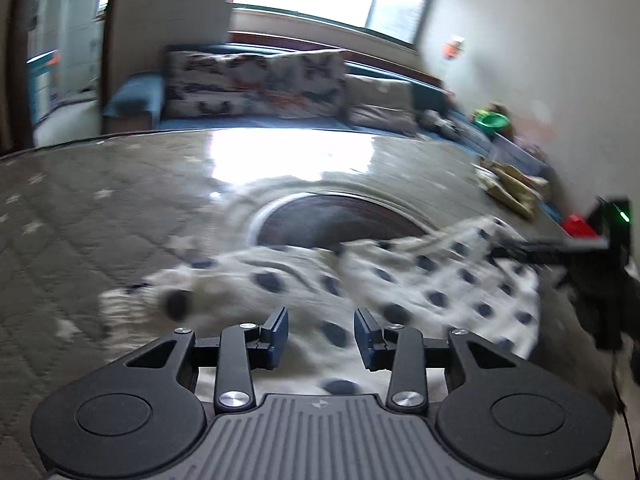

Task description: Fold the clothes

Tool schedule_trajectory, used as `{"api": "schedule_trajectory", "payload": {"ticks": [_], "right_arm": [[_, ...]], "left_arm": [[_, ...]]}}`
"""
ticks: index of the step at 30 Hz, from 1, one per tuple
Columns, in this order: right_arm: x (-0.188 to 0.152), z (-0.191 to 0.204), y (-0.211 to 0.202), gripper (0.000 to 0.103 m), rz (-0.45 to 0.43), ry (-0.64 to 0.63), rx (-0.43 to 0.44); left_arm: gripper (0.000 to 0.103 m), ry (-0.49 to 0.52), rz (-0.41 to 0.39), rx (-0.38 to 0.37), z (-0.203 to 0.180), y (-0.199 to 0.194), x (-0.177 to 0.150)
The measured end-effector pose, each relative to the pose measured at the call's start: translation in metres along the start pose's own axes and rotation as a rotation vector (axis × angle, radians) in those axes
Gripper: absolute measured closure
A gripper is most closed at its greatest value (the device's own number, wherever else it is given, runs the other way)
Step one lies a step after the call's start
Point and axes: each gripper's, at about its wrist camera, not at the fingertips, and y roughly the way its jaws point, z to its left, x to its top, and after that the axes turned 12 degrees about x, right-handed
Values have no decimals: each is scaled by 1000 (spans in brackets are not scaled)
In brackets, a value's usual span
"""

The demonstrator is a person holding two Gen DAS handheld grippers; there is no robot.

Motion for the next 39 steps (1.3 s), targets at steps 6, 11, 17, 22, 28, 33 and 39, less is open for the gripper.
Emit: {"api": "schedule_trajectory", "payload": {"ticks": [6, 11, 17, 22, 28, 33, 39], "right_arm": [[0, -3, -5, 57, -9, -3, -10], [7, 1, -3, 55, -38, -1, -4], [4, -1, 6, 55, -22, 0, -26], [9, 2, 3, 53, -28, -15, -28], [21, -2, 10, 53, -47, 4, -36], [18, -3, 19, 52, -35, 10, -57], [15, 1, 8, 46, -50, -17, -58]], "left_arm": [[64, -63, 43, 52, 23, 12, 3], [64, -65, 29, 56, 19, 7, 9], [64, -72, 59, 100, 21, 22, 12], [64, -64, 66, 112, 18, 23, 13], [64, -55, 34, 98, 8, 19, 23], [64, -49, 56, 107, 5, 33, 24], [63, -34, 50, 114, 5, 33, 22]]}}
